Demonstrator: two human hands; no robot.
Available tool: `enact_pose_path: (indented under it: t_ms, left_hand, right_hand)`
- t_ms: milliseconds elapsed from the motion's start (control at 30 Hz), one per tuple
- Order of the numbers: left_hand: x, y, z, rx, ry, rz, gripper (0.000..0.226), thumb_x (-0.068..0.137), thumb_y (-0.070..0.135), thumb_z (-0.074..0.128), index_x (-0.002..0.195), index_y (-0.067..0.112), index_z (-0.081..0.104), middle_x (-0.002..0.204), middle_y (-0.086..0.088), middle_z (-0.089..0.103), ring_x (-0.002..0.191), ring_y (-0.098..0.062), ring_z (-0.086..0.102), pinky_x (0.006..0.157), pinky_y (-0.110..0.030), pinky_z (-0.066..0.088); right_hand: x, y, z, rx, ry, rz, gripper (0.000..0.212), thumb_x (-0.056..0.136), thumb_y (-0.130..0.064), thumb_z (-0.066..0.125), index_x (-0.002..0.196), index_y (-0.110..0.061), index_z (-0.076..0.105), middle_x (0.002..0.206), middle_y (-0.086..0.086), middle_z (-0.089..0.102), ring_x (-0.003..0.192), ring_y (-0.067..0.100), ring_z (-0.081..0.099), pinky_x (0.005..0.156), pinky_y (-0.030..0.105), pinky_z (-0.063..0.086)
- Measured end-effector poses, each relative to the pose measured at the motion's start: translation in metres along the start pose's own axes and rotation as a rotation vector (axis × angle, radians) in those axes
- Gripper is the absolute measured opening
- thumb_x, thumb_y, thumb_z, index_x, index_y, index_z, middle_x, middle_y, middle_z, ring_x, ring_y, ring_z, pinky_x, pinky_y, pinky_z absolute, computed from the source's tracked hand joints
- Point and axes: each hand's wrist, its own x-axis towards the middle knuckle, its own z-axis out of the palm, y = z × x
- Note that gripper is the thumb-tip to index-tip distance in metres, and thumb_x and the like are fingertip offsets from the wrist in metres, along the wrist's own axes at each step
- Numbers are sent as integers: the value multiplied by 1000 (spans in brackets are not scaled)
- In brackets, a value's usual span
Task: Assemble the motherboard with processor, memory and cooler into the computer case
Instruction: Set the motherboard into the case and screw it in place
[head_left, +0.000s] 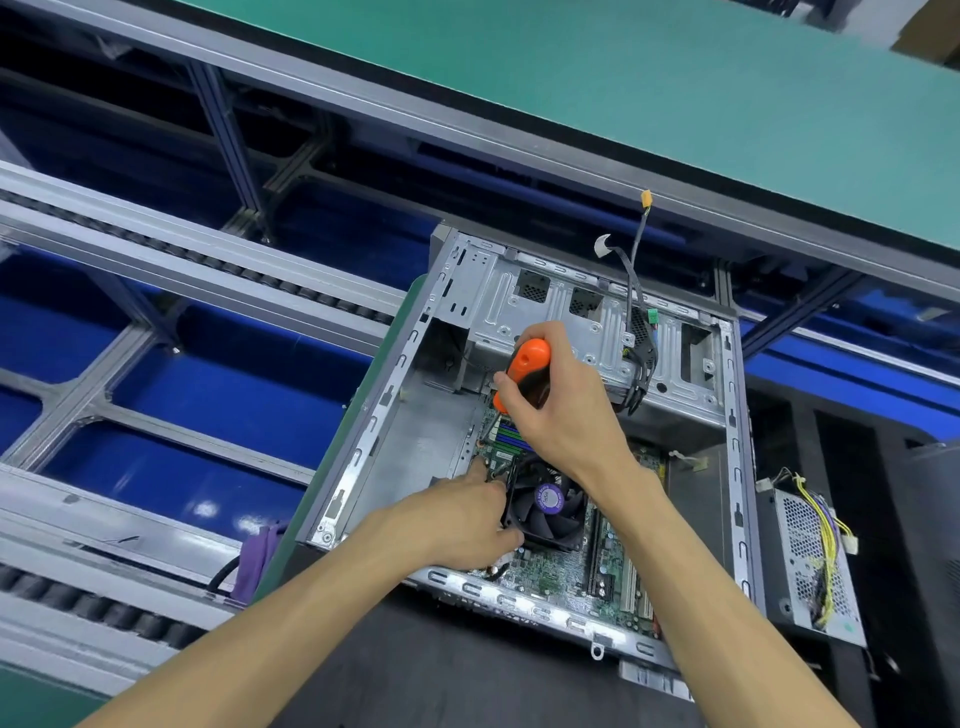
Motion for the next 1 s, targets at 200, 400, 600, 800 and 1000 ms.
enact_pose_path:
  t_ms: [200, 400, 600, 800, 1000]
  left_hand:
    - [-1, 0, -1, -1, -7, -1, 64, 100, 51, 42, 147, 8, 34, 162, -27, -1, 144, -41, 28, 114, -44, 29]
    - [-3, 1, -2, -2, -7, 0, 63, 100, 49, 42, 146, 7, 35, 161, -29, 2, 145, -39, 28, 113, -43, 29]
    - [-2, 1, -1, -1, -15, -30, 64, 99, 51, 43, 145, 7, 36, 162, -25, 2, 141, -43, 33, 114, -45, 32]
    - [-5, -3, -7, -35, 286, -18, 26, 96, 29, 46, 111, 15, 63, 120, -6, 54, 105, -29, 61, 81, -37, 50]
    - [-24, -15, -59, -226, 788, -32, 17, 96, 17, 43, 88, 23, 57, 82, 6, 65, 75, -17, 59, 66, -34, 47]
  right_hand:
    - [1, -1, 1, 11, -9, -7, 32, 94, -36, 66, 111, -32, 39, 69, -9, 55, 60, 13, 55, 51, 21, 42]
    - [1, -1, 2, 18, -12, -22, 32, 93, -37, 66, 109, -34, 38, 68, -11, 54, 59, 14, 55, 51, 19, 42]
    - [-2, -1, 7, -8, 31, -35, 38, 91, -45, 69, 108, -35, 37, 72, -15, 54, 72, 4, 56, 56, 13, 41]
    - [-3, 3, 11, 104, 84, 35, 46, 84, -53, 76, 97, -36, 36, 70, -10, 50, 65, 11, 49, 53, 18, 40]
    - [0, 5, 14, 177, 85, 72, 44, 81, -52, 77, 90, -32, 38, 70, -8, 52, 62, 9, 47, 53, 16, 37]
